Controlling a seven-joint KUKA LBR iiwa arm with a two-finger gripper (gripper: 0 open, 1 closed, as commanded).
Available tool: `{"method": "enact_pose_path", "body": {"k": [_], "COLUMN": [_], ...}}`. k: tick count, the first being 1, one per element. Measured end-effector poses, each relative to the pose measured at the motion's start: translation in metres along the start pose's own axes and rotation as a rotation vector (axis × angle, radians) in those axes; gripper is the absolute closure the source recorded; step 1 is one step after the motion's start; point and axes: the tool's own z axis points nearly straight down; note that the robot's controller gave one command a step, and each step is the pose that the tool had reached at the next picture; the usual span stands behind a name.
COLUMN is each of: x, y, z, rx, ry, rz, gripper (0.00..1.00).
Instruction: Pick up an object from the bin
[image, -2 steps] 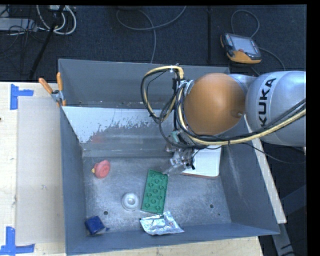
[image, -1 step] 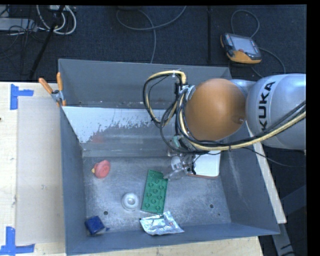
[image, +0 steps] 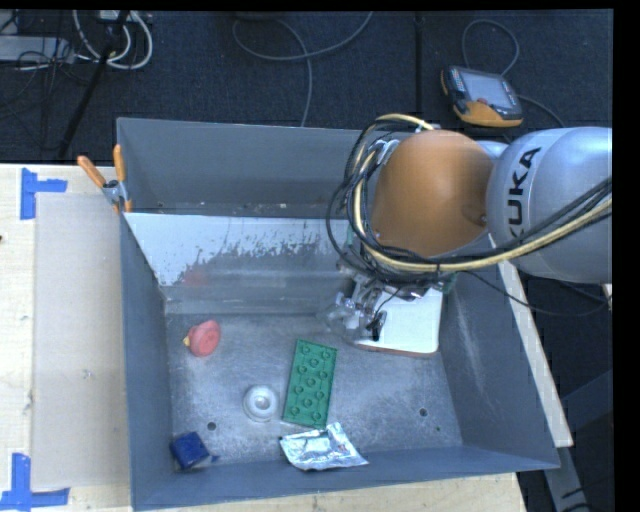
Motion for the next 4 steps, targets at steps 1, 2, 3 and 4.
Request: {"method": "enact_pose_path", "body": {"k": [1,2,3,4], "x": [0.009,0.035,0.035,0.021], "y": [-0.015,0.042,0.042,0.043], "z": [0.037,0.042,0.042,0.090], "rx": [-0.004,-0.006,-0.005,-0.006], "ry": [0.004,0.004,0.003,0.002], "rz": [0.118,-0.246,-0.245,-0.253], "gripper": [1.00,1.00,0.00,0.00]}}
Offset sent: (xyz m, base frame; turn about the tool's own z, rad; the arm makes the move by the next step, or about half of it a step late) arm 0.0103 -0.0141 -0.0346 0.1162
